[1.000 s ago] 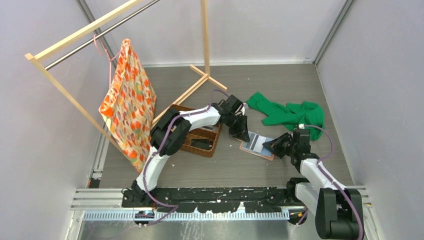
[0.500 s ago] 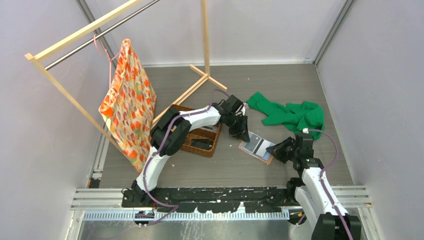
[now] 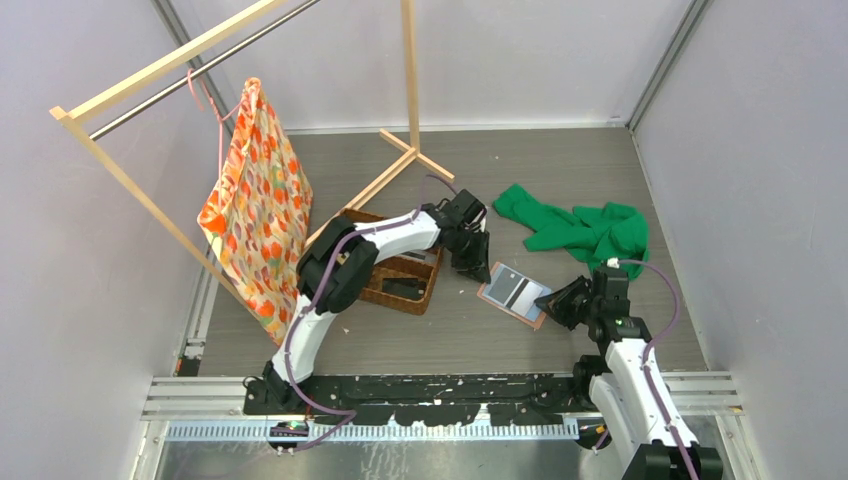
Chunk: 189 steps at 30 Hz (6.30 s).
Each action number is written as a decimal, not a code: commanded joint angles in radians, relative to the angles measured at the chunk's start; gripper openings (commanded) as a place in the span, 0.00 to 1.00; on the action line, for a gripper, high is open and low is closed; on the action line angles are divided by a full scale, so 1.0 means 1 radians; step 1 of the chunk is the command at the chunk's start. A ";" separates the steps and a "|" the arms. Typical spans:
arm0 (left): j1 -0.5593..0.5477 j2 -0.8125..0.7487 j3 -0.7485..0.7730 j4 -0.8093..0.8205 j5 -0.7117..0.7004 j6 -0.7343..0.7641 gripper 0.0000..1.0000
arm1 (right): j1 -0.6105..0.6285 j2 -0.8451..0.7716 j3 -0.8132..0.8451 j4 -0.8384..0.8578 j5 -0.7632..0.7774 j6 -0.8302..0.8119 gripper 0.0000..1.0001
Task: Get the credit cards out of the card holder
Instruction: Remove the credit card from the card holder, then place the credit card in the storage box.
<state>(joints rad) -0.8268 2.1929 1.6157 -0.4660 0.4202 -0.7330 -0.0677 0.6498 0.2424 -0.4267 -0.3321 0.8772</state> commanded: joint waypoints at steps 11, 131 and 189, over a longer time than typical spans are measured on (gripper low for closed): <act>-0.016 -0.105 -0.034 0.140 0.145 -0.061 0.24 | -0.006 0.057 0.014 0.107 -0.019 0.032 0.37; -0.049 0.161 0.110 -0.026 0.120 0.001 0.20 | -0.006 0.194 -0.078 0.450 -0.229 0.048 0.02; 0.104 -0.209 -0.357 1.115 0.545 -0.712 0.26 | 0.001 0.076 0.057 0.652 -0.525 0.279 0.01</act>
<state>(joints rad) -0.7151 1.9858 1.2396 0.5911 0.9440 -1.4349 -0.0738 0.7158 0.3077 0.1673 -0.8291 1.1503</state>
